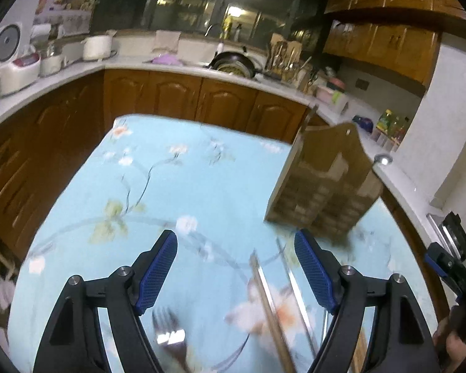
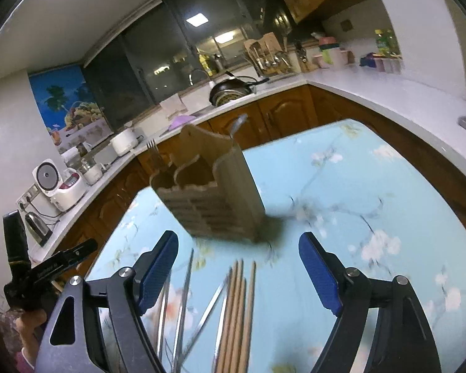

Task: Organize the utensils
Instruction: 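Open both tools to drop the spoon and fork into the holder, then grasp a wooden chopstick with the right tool while the left tool grasps a silver knife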

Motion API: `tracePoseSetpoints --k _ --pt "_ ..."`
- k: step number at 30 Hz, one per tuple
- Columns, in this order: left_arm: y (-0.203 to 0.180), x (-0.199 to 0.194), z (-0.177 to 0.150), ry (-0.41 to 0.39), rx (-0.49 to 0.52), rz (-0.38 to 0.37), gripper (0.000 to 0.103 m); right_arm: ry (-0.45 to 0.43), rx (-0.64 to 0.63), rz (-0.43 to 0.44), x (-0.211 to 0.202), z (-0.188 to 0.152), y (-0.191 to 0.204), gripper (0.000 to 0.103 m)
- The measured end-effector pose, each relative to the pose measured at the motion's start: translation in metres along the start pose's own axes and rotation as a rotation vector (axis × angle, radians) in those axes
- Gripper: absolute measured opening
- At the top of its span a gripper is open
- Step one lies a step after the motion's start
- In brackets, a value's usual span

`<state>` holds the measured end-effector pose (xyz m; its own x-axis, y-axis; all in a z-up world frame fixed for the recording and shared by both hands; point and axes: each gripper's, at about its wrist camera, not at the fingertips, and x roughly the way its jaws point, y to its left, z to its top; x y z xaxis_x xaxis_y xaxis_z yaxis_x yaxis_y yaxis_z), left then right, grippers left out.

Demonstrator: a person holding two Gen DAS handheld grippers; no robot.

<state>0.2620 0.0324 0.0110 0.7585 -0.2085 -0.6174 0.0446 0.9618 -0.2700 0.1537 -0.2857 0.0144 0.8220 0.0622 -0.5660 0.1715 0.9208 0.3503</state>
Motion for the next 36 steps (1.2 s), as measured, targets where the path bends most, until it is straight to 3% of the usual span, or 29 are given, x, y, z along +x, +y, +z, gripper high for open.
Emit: tracePoseSetpoints --k 11,28,36 --pt "0.01 -0.007 -0.034 0.118 -0.054 0.004 0.078 0.081 -0.021 -0.057 -0.006 -0.053 -0.004 0.082" --pt "-0.021 0.026 -0.014 0.171 0.003 -0.036 0.076 0.165 -0.068 -0.059 0.027 -0.043 0.002 0.08" --pt "-0.038 0.071 0.002 0.259 0.044 -0.036 0.072 0.262 -0.097 -0.074 0.065 -0.039 0.001 0.047"
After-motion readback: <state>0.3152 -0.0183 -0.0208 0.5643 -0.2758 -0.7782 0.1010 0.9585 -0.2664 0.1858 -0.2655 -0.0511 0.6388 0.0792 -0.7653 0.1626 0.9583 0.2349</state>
